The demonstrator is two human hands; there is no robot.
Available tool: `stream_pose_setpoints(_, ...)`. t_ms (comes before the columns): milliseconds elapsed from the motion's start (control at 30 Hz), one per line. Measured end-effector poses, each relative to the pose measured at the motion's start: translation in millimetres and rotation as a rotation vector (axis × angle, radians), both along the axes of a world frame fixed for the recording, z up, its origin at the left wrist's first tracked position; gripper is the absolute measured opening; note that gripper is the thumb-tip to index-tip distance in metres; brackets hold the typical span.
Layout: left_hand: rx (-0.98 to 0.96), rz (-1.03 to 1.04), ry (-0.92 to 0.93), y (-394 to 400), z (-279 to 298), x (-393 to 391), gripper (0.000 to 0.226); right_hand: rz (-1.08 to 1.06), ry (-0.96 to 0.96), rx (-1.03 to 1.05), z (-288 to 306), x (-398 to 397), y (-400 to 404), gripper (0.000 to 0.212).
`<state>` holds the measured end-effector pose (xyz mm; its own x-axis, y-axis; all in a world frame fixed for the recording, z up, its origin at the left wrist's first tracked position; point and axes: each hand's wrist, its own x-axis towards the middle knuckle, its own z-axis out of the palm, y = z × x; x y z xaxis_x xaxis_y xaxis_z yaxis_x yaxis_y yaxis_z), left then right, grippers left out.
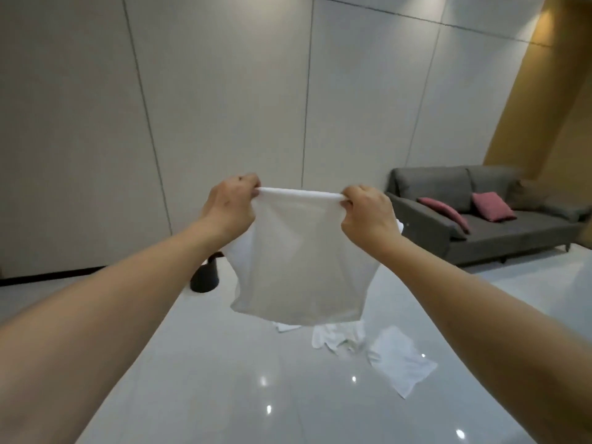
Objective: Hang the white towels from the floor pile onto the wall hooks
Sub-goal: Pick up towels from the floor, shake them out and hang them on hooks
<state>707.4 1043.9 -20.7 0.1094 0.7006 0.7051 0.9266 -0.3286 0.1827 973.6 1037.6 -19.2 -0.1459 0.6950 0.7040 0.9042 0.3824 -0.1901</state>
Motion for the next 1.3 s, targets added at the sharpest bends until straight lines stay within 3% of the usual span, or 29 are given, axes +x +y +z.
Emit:
stream_pose_setpoints(267, -0.019, 0.482, 0.019, -50.2, 25.3, -250.6, 0.013, 0.441, 0.066, -0.029, 7.4, -292.4, 73.1, 0.016)
stream_pose_setpoints(433, -0.055, 0.760, 0.037, -79.9, 45.4, -381.4, 0.018, 0.714, -0.004, -0.177, 20.6, -467.9, 98.9, 0.008)
stream_pose_setpoints(667, -0.045, 1.086, 0.013, -118.8, 80.9, -528.5, 0.014, 1.021, -0.076, 0.007, 57.8, -669.3, 106.6, 0.014)
stream_pose_setpoints(933, 0.029, 1.234, 0.073, -190.9, 82.0, -665.0, 0.018, 1.402, -0.036, 0.051, 66.7, -864.5, 76.1, 0.031)
stream_pose_setpoints(1067, 0.052, 1.263, 0.176, -226.8, 83.0, -738.0, 0.039, 1.453, -0.035, 0.160, 67.5, -966.0, 50.4, 0.029)
stream_pose_setpoints(1300, 0.090, 1.317, 0.182, -286.4, 100.4, -895.4, 0.030, 1.498, -0.062, 0.284, 93.1, -1144.3, -6.3, 0.027)
